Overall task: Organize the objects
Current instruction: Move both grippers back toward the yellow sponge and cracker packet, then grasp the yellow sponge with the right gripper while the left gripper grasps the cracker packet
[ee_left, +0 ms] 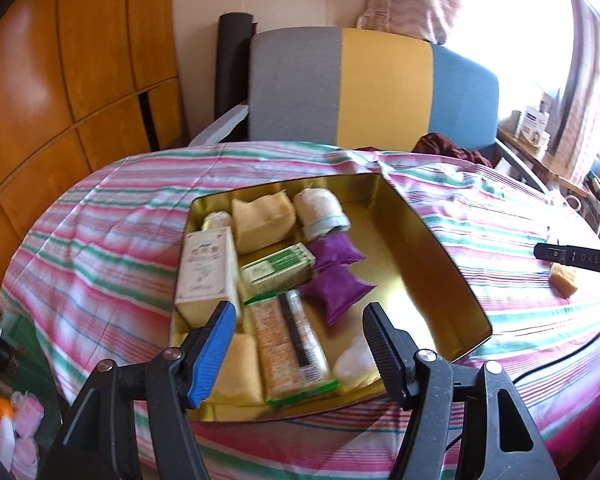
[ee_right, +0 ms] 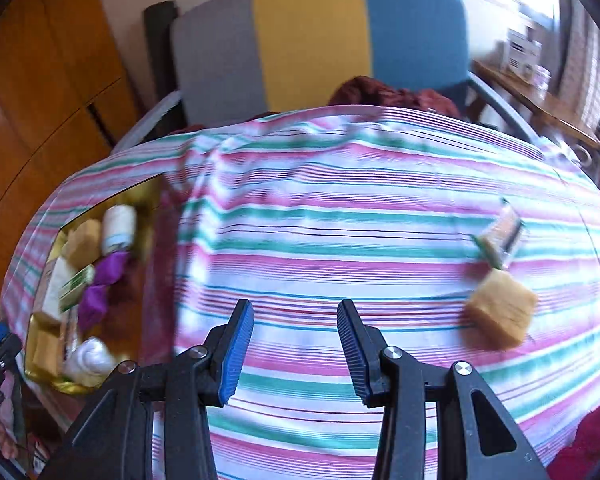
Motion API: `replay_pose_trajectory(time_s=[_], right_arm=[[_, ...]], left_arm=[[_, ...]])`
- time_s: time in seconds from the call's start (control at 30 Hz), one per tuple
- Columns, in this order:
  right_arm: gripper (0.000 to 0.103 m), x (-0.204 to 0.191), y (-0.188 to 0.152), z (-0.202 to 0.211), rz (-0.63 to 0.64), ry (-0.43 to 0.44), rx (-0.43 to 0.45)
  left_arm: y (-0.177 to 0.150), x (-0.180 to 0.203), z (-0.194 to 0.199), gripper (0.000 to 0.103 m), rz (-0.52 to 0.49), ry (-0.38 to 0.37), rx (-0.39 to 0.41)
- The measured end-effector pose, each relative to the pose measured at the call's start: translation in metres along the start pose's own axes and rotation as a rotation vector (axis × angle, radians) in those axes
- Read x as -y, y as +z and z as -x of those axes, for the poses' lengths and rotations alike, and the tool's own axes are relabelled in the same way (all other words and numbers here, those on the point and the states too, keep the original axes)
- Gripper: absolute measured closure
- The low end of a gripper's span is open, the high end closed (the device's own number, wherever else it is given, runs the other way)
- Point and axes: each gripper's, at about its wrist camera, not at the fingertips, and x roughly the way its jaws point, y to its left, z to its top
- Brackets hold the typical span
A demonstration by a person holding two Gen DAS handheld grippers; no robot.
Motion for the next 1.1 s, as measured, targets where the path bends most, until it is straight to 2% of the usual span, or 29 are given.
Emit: replay_pose_trajectory(time_s=[0.3,0.63,0.7,0.73,0.77,0.9,0.97,1.1], right_arm=[[0.059,0.096,0.008,0.013,-0.194,-0.116,0.004],[0.057,0.197,0.002,0.024,-0.507,-0.168,0.004],[0.051,0.213,-0.002,0.023,-0.565,-0.166,-0.008],[0.044,0.22,-0.004,0.022,-0.589,-0.163,-0.016],[0.043,0.226,-0.006,0.019,-0.609,-0.163,-0.023],[0.042,0.235,-0.009,0.002,-0.659,-0.139,-0.07],[0.033,0.231,-0.007,-0.009,-0.66,-0.111,-0.096],[0.031,0.201,0.008,-0.03,-0.473,-0.129,-0.148]], left_arm=[[0.016,0.048,-0.007,0.034,-0.108,-0.057,0.013],[0.028,0.096,-0.019,0.032,-0.18,-0.131,0.001],[0.029,0.103,-0.021,0.031,-0.188,-0.147,0.0],[0.029,0.108,-0.023,0.03,-0.194,-0.153,-0.003],[0.03,0.113,-0.024,0.03,-0.2,-0.162,-0.007],[0.032,0.129,-0.031,0.03,-0.22,-0.19,-0.021],[0.032,0.137,-0.034,0.03,-0.229,-0.204,-0.029],[0.033,0.151,-0.036,0.03,-0.253,-0.23,-0.035]])
